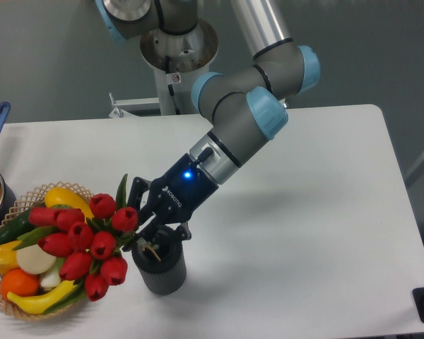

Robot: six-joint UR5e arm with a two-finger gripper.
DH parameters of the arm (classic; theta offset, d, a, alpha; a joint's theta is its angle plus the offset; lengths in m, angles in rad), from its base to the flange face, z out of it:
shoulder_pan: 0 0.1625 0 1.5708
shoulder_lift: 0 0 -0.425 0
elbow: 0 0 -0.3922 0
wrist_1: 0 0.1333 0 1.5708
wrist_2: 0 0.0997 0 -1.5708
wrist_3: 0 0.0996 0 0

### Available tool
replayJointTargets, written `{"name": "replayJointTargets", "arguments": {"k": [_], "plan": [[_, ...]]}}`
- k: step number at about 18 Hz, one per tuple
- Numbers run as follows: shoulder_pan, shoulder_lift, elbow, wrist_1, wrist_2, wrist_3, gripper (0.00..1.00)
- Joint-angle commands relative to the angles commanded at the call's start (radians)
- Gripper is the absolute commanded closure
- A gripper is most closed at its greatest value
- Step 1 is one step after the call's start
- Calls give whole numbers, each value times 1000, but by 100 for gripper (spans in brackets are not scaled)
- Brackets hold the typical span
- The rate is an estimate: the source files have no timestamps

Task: Insert the flowers into the vase
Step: 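Push the tulip stems down into the black vase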

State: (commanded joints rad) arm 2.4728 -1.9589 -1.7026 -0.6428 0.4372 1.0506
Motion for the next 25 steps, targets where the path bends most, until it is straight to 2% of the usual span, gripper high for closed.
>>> {"name": "replayJointTargets", "arguments": {"k": [4, 9, 16, 21, 23, 25], "plan": [[20, 3, -51, 0, 0, 51, 98], [40, 2, -63, -2, 0, 57, 96], [46, 5, -104, 0, 2, 86, 88], [46, 8, -114, -2, 2, 88, 74], [48, 8, -115, -2, 2, 88, 66], [49, 11, -117, -2, 0, 88, 54]]}}
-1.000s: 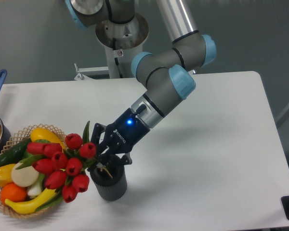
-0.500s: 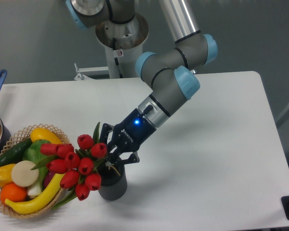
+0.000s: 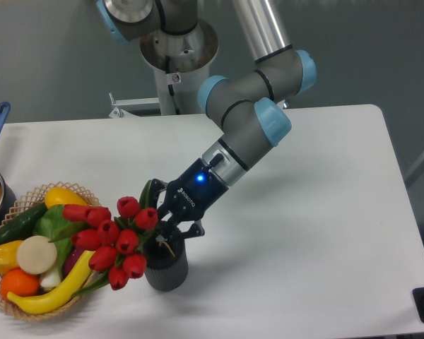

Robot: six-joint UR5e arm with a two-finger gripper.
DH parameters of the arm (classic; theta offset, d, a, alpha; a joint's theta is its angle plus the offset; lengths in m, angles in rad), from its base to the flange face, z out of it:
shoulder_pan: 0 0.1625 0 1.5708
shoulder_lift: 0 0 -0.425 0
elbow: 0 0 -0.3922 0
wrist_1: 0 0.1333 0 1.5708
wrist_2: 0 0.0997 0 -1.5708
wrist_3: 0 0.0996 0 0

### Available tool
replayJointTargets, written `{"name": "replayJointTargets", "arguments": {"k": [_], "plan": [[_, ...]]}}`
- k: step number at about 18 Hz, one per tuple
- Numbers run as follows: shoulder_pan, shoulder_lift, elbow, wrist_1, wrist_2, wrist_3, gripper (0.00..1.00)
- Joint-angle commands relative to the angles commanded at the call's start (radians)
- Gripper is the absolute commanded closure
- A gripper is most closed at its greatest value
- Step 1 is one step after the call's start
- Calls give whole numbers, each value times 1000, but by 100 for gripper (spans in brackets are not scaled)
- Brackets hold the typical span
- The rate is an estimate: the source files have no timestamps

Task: Insert the flowers into the vase
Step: 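Push the tulip stems down into the black vase, then open the gripper to release the tulips in the vase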

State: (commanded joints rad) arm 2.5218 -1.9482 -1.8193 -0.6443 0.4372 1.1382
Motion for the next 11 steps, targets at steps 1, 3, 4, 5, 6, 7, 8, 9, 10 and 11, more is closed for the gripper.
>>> {"name": "replayJointTargets", "arguments": {"k": [1, 3, 4, 5, 6, 7, 8, 9, 10, 11], "plan": [[2, 2, -5, 0, 0, 0, 49], [2, 3, -8, 0, 0, 0, 39], [2, 3, -9, 0, 0, 0, 36], [2, 3, -11, 0, 0, 0, 33], [3, 5, -11, 0, 0, 0, 31], [5, 8, -12, 0, 0, 0, 30], [5, 12, -14, 0, 0, -2, 28], [8, 17, -17, 0, 0, -2, 28], [11, 21, -20, 0, 0, -2, 26], [15, 29, -26, 0, 0, 0, 24]]}}
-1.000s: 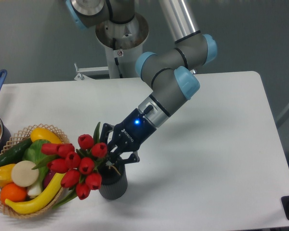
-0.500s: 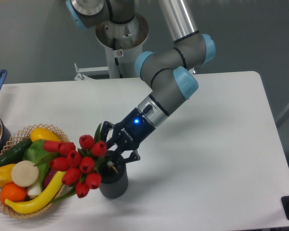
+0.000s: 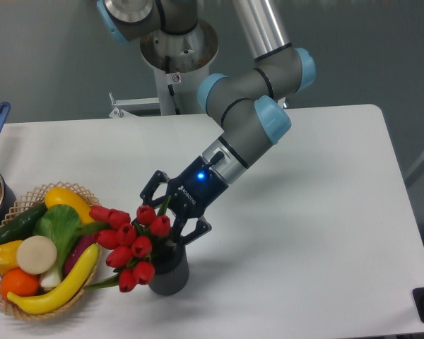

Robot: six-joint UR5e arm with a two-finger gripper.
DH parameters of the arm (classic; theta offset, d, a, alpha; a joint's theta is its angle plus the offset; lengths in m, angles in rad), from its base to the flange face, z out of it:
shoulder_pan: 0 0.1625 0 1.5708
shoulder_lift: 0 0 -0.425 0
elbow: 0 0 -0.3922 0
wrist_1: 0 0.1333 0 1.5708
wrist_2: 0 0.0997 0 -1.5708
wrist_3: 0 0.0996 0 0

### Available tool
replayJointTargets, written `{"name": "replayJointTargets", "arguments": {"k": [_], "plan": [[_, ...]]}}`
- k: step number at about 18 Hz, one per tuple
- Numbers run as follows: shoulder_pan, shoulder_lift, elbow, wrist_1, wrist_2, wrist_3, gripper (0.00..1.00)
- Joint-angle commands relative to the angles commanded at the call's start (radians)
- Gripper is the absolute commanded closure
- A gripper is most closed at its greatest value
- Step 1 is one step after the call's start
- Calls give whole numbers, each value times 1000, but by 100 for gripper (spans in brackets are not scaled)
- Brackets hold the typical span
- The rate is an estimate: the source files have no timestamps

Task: Insert the flowers into the vase
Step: 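Open the gripper to release the tulips in the vase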

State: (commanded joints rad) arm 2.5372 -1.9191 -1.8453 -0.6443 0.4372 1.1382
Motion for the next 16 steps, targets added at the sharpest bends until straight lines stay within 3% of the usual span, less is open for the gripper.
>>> {"name": "replayJointTargets", "arguments": {"k": [5, 16], "plan": [[35, 43, -37, 0, -2, -2, 1], [176, 101, -52, -3, -3, -8, 0]]}}
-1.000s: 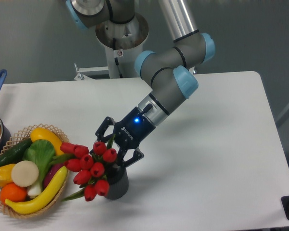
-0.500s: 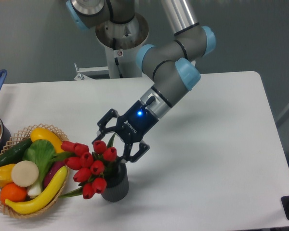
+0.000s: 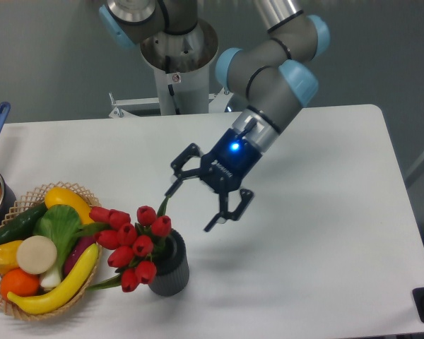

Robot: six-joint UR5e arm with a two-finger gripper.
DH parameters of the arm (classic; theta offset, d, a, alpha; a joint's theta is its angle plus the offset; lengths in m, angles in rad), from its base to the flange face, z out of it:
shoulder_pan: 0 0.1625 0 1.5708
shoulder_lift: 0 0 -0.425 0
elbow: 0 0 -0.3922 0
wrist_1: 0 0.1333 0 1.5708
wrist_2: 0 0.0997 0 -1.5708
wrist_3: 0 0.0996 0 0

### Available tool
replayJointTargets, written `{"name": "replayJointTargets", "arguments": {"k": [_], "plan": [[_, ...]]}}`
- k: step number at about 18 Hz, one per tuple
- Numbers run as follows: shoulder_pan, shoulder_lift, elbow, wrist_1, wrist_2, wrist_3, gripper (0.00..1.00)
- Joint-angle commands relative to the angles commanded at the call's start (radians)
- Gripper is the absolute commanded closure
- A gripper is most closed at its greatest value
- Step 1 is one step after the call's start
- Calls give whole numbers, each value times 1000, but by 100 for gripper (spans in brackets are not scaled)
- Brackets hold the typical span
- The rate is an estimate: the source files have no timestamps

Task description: Insert the flowers into the vase

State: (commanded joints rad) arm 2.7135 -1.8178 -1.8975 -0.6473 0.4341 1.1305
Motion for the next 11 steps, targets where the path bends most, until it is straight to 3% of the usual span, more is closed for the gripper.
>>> {"name": "replayJointTargets", "arguments": {"k": [11], "plan": [[179, 87, -41, -5, 8, 0, 0]]}}
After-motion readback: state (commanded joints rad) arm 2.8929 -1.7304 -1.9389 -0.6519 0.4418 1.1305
